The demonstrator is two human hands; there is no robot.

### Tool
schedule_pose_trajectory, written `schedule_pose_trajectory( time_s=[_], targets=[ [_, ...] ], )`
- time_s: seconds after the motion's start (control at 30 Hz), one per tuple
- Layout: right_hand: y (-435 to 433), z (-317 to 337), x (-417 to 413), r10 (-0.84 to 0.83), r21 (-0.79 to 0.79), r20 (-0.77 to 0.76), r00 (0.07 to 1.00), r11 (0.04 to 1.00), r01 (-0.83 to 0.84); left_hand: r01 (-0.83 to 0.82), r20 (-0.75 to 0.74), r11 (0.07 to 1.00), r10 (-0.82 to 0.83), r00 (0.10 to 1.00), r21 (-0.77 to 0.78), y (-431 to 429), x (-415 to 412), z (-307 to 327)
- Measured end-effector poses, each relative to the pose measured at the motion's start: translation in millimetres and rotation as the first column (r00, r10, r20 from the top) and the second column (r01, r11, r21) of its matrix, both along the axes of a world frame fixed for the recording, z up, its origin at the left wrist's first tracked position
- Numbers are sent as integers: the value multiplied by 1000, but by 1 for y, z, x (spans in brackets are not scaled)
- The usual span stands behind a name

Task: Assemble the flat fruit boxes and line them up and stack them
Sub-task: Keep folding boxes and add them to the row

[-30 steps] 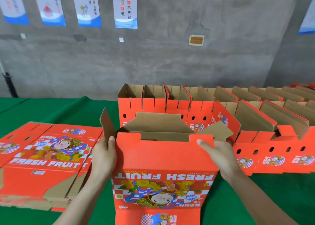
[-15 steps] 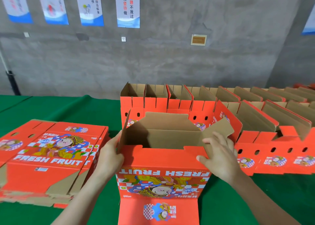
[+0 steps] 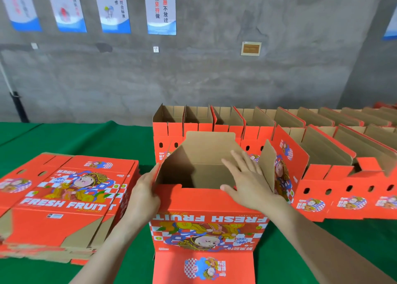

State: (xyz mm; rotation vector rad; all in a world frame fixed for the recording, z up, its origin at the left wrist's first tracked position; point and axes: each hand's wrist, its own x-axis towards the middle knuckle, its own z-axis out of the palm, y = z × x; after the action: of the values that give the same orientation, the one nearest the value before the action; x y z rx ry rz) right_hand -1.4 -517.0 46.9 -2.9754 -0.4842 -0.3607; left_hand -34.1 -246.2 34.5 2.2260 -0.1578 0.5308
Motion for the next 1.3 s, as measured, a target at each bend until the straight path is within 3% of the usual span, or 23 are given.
schedule_pose_trajectory(
  time_s=[0.1,0.2,0.37,0.43,0.53,0.63,0.73,0.83,0.87,0.93,0.97,1.0,1.07,1.17,1.3],
  targets=[
    [-12,-9,12,-109,-29,-113,988,994,106,55,-16,998,-55,998,-9,-1,0,-2],
    [-18,-11,15,-109,-63,-131,985,993,102,109,-48,994,-108,993,19,-4,1,-8],
    [-23,-10,15,-103,-66,-123,987,993,95,227,-341,964,-169,925,137,-4,10,-8],
    [-24,-10,14,-96,-59,-118,988,994,89,187,-295,974,-142,945,131,-7,21,1],
    [-25,-9,12,-88,-46,-107,990,995,84,142,-186,990,-140,972,-5,-10,40,17],
    [-24,-7,7,-92,-16,-75,993,996,91,263,-281,945,-310,908,-193,-10,50,24],
    [-25,-6,-4,-109,114,184,977,989,89,258,-274,939,-316,908,-227,-10,57,20],
    [-40,-1,-10,-331,465,507,796,882,70,237,-255,938,-301,919,-254,-8,61,16],
    [-49,1,-11,-423,586,495,759,807,67,233,-254,937,-300,920,-261,-8,63,14],
    [-70,4,-7,-456,801,250,854,593,82,218,-260,928,-300,918,-301,-9,65,11],
    [-76,3,-6,-373,858,88,924,500,120,212,-260,916,-308,915,-341,-11,66,10],
    [-79,0,-6,-239,863,-39,970,482,154,206,-255,900,-318,913,-384,-12,66,9],
    [-74,-10,-11,-36,789,-107,994,604,107,191,-253,869,-332,909,-457,-16,68,8],
    [-55,-21,-17,25,701,-12,1000,713,-9,152,-271,837,-334,903,-525,-21,70,12],
    [-44,-4,-27,61,745,15,998,665,-51,135,-261,811,-334,906,-570,-17,66,32]
  ],
)
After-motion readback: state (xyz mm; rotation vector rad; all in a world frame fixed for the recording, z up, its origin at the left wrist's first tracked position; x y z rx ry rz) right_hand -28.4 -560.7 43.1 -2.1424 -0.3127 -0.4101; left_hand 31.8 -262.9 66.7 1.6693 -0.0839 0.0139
